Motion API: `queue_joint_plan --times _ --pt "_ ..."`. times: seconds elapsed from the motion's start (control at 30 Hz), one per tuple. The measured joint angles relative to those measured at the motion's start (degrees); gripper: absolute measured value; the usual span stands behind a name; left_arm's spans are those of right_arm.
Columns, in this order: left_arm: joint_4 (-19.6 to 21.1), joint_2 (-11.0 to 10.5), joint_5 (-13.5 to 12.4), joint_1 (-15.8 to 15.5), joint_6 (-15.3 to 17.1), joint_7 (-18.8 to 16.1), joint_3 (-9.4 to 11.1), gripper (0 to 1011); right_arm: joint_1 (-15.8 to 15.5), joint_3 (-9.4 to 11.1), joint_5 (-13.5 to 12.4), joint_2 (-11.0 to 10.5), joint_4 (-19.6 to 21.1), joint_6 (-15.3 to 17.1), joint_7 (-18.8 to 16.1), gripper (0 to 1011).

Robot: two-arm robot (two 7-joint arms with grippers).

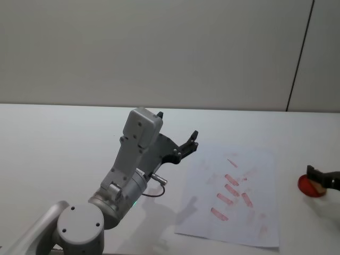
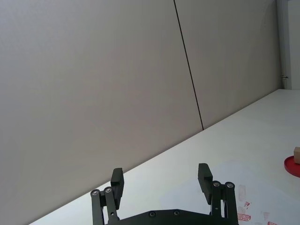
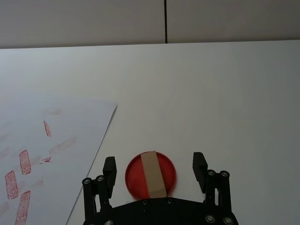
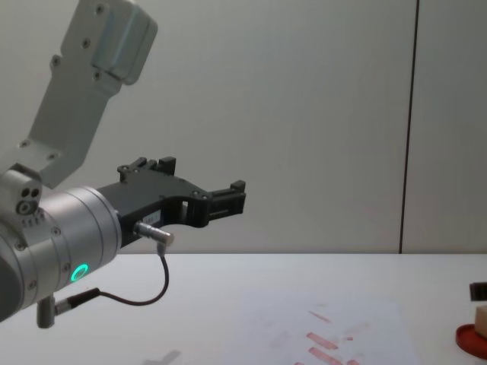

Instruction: Use the one hand to pick up the stamp and affix it onto the A4 paper.

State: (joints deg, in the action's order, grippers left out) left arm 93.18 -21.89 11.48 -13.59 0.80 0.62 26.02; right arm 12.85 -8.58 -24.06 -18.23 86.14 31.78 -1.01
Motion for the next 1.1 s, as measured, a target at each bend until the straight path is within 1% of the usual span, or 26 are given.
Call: queue_joint_plan --times 0.47,1.1 --pt "0.0 0.0 0.0 0.0 0.0 0.0 0.0 1002 1.3 -1.1 1.9 1.3 -3.2 0.2 -0.3 1001" --pt "0.0 0.0 0.0 0.0 0.0 0.0 0.0 1002 2.6 -1.9 4.1 2.4 -5.7 0.2 -0.2 1001"
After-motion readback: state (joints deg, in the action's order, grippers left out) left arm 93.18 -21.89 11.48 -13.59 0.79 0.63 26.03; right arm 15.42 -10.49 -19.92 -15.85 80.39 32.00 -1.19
